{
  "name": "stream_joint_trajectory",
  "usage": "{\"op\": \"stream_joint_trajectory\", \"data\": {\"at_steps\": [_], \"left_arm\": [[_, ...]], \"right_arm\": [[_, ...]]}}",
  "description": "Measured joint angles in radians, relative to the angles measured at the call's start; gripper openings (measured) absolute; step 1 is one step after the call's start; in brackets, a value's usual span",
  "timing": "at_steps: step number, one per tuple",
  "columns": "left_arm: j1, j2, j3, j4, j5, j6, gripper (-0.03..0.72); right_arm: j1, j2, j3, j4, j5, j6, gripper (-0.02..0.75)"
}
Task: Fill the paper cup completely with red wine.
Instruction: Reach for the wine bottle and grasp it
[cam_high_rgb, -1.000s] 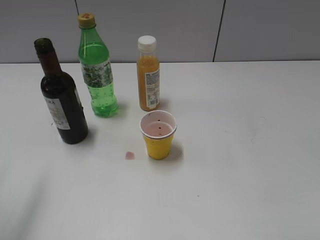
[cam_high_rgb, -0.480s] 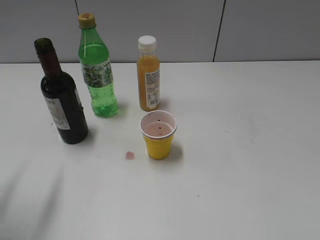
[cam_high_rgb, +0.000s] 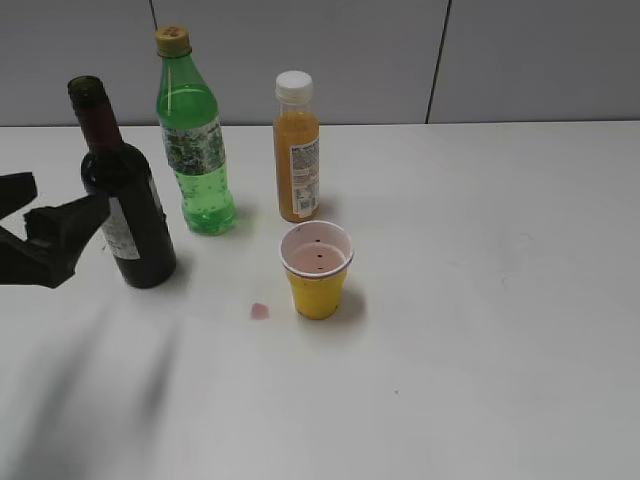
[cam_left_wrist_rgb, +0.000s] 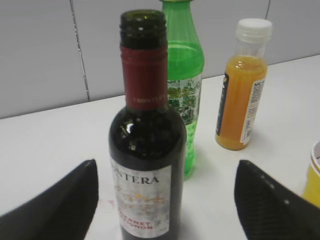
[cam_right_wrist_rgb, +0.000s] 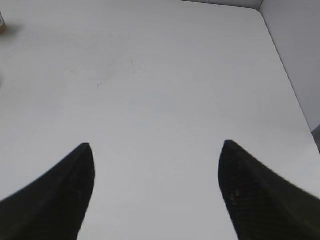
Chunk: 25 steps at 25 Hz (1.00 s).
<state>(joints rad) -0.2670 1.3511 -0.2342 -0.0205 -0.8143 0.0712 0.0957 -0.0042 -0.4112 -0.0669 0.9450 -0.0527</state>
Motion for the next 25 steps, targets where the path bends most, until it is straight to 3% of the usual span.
{"op": "stream_joint_trajectory", "data": {"at_steps": [10, 25], "left_arm": [[0.000, 0.265, -0.003, -0.009, -0.257, -0.050, 0.643], [0.000, 0.440, -0.117, -0.026, -0.294, -0.051, 0.675]], "right_arm": [[0.000, 0.000, 0.000, 0.000, 0.000, 0.000, 0.585], [0.000, 0.000, 0.000, 0.001, 0.000, -0.002, 0.585]]}}
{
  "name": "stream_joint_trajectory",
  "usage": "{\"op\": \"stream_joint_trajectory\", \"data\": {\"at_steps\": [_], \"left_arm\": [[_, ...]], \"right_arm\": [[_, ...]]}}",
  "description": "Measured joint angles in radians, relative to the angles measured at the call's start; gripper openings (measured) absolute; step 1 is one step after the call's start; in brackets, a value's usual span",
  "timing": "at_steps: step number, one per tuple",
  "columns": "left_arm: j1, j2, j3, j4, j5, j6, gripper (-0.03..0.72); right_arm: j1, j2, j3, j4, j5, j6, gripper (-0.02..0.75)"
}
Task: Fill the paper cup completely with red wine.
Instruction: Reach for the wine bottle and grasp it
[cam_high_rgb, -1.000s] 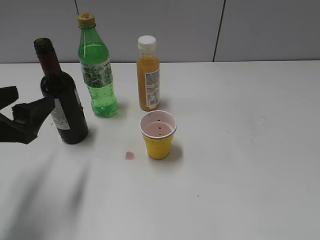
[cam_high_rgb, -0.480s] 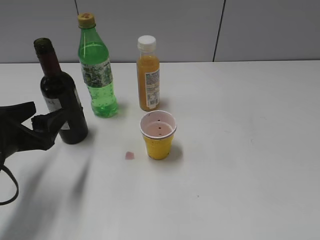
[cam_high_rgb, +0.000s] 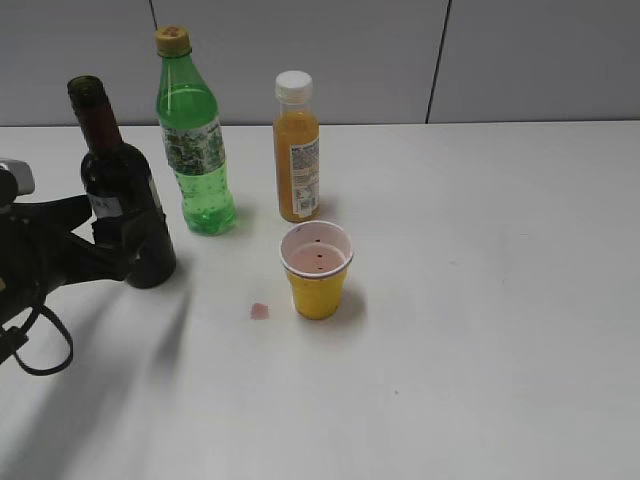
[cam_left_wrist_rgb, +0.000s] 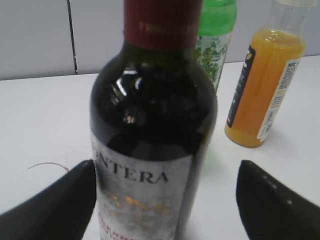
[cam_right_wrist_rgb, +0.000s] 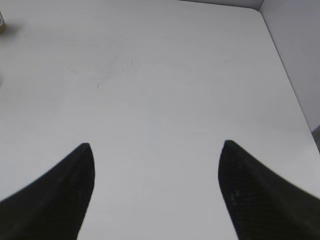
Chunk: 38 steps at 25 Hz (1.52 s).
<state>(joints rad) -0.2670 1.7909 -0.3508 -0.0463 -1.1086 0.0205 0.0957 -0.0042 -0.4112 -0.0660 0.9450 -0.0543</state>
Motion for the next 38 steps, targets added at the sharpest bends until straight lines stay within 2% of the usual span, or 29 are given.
{"op": "stream_joint_trajectory", "data": {"at_steps": [15, 22, 27, 38], "left_arm": [[0.000, 0.211, -0.196, -0.053, -0.014, 0.000, 0.668], [0.000, 0.222, -0.204, -0.057, -0.024, 0.000, 0.649], [0.000, 0.222, -0.204, -0.068, -0.044, 0.001, 0.570], [0.000, 0.228, -0.204, -0.074, -0.060, 0.001, 0.564]], "right_arm": [[0.000, 0.000, 0.000, 0.000, 0.001, 0.000, 0.585], [0.000, 0.000, 0.000, 0.000, 0.000, -0.001, 0.585], [0.000, 0.000, 0.000, 0.000, 0.000, -0.001, 0.585], [0.000, 0.000, 0.000, 0.000, 0.000, -0.001, 0.585]]}}
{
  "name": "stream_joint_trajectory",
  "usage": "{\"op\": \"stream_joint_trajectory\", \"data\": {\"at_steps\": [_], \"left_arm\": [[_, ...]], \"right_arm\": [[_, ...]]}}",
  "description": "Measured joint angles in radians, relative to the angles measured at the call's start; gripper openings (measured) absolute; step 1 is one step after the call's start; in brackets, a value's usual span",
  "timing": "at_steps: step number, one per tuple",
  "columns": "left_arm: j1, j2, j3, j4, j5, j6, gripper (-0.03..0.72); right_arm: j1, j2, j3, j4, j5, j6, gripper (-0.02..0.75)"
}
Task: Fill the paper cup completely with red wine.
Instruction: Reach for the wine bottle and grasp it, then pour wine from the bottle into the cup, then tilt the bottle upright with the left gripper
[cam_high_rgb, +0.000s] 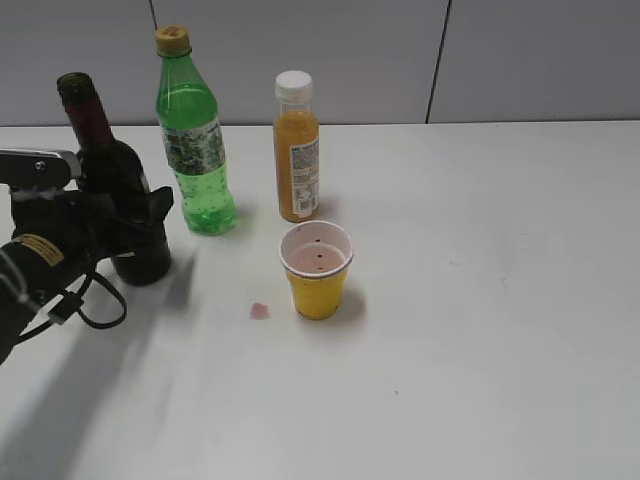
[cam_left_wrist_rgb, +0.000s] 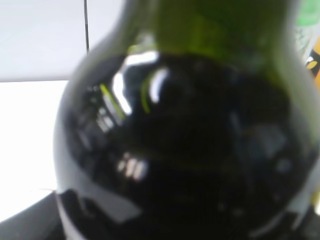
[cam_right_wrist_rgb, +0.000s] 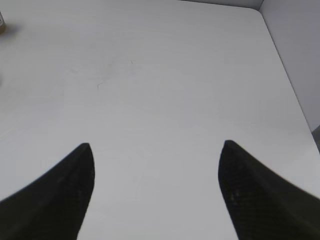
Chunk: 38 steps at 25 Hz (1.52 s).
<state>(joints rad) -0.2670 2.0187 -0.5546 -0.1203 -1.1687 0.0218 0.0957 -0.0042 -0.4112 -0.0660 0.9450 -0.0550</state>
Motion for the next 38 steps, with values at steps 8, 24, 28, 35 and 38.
{"op": "stream_joint_trajectory", "data": {"at_steps": [8, 24, 28, 35, 38], "left_arm": [[-0.004, -0.009, 0.011, -0.012, 0.000, 0.061, 0.559], [-0.304, -0.287, 0.080, -0.490, 0.060, 0.302, 0.554], [-0.381, -0.288, 0.080, -0.593, 0.063, 0.352, 0.554], [-0.475, -0.288, 0.034, -0.759, 0.086, 0.465, 0.554], [-0.477, -0.276, -0.020, -0.784, 0.109, 0.496, 0.554]], "right_arm": [[0.000, 0.000, 0.000, 0.000, 0.000, -0.001, 0.585], [0.000, 0.000, 0.000, 0.000, 0.000, 0.000, 0.585], [0.000, 0.000, 0.000, 0.000, 0.000, -0.001, 0.583], [0.000, 0.000, 0.000, 0.000, 0.000, -0.001, 0.549], [0.000, 0.000, 0.000, 0.000, 0.000, -0.001, 0.531]]}}
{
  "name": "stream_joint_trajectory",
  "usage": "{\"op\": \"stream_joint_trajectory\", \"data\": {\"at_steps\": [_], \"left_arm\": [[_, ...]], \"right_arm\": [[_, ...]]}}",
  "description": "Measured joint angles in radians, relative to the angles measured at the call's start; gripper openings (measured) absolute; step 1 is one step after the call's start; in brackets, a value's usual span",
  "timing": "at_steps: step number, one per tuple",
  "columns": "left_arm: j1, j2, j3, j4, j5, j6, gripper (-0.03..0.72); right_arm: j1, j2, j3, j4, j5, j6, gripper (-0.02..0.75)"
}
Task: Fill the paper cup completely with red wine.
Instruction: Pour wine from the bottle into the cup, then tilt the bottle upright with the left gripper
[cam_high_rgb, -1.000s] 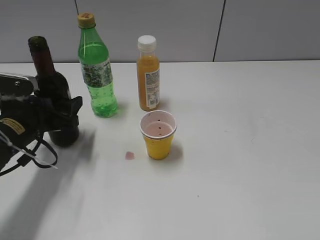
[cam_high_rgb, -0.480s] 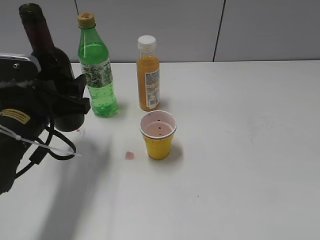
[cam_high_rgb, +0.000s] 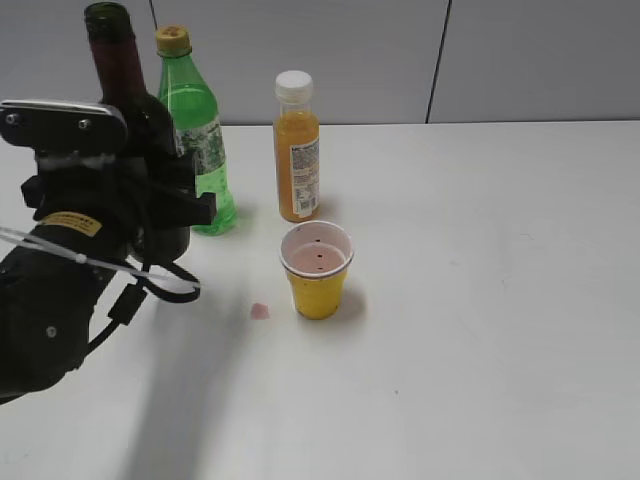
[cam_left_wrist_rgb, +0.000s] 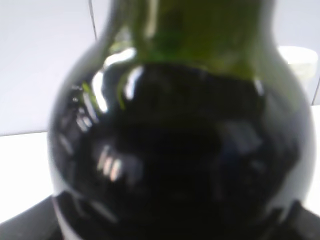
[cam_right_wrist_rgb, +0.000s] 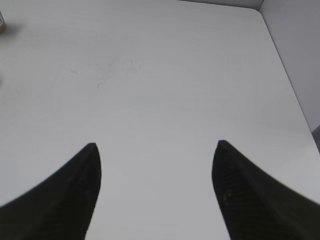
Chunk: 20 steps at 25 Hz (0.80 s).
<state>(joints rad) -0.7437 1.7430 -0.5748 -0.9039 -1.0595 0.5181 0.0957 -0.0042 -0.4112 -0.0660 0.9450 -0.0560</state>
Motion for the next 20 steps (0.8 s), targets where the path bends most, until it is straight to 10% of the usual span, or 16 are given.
{"op": "stream_joint_trajectory", "data": {"at_steps": [20], "left_arm": [[-0.031, 0.039, -0.092, -0.201, 0.066, 0.459, 0.554]], "right_arm": [[0.000, 0.000, 0.000, 0.000, 0.000, 0.000, 0.519]]}}
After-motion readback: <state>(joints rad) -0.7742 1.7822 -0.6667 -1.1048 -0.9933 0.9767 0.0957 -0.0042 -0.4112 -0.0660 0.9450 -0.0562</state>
